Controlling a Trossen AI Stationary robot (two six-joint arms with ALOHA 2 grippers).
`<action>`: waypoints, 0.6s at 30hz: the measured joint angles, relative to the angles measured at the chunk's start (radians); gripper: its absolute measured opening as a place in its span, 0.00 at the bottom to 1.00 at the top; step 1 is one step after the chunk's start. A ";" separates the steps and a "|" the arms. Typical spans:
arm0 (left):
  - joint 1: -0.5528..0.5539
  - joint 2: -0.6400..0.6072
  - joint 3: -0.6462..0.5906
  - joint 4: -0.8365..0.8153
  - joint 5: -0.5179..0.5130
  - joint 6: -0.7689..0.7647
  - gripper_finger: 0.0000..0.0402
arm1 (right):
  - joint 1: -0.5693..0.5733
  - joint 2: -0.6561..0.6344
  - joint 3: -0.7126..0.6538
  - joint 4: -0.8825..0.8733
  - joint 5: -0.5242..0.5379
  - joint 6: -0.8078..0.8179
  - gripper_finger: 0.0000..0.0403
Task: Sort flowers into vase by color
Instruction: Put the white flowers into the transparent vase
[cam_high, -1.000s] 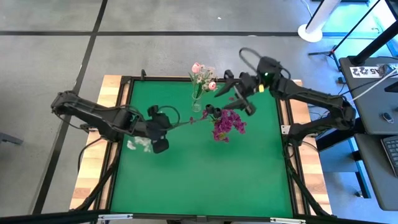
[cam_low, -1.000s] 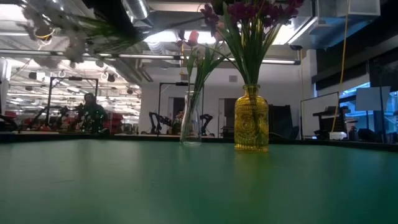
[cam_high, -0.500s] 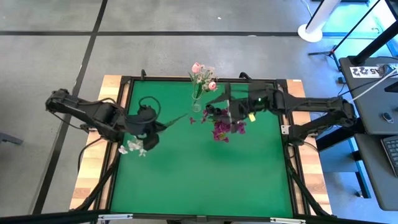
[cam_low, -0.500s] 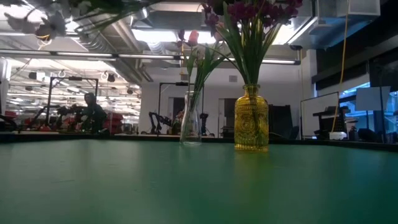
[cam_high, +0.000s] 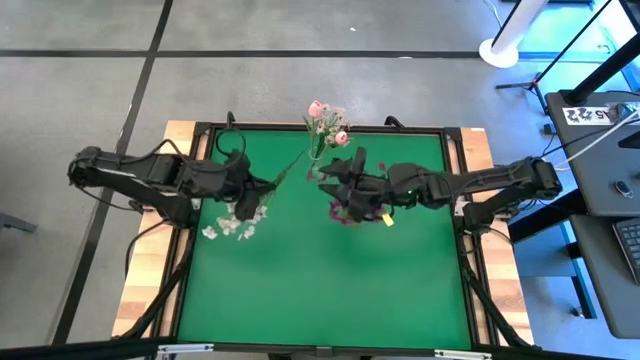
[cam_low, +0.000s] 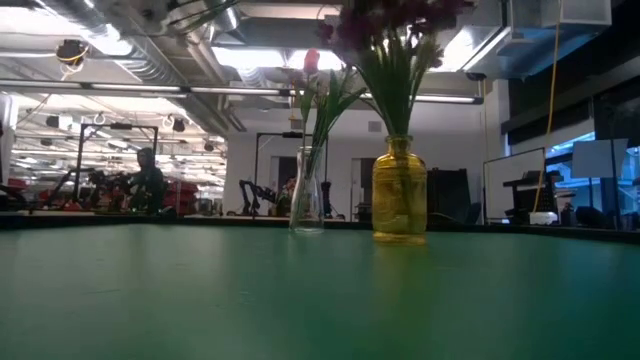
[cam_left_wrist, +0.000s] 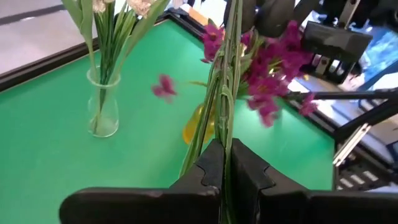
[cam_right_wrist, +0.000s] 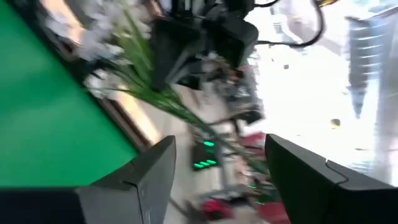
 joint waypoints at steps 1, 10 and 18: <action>0.011 0.000 0.000 0.012 0.014 0.001 0.02 | 0.008 0.003 0.000 0.026 0.029 -0.036 0.61; 0.061 -0.002 0.000 0.072 0.085 0.011 0.03 | 0.102 -0.001 0.041 0.101 0.200 -0.113 0.61; 0.061 -0.002 0.000 0.148 0.133 0.010 0.03 | 0.154 0.019 0.184 -0.172 0.072 0.116 0.61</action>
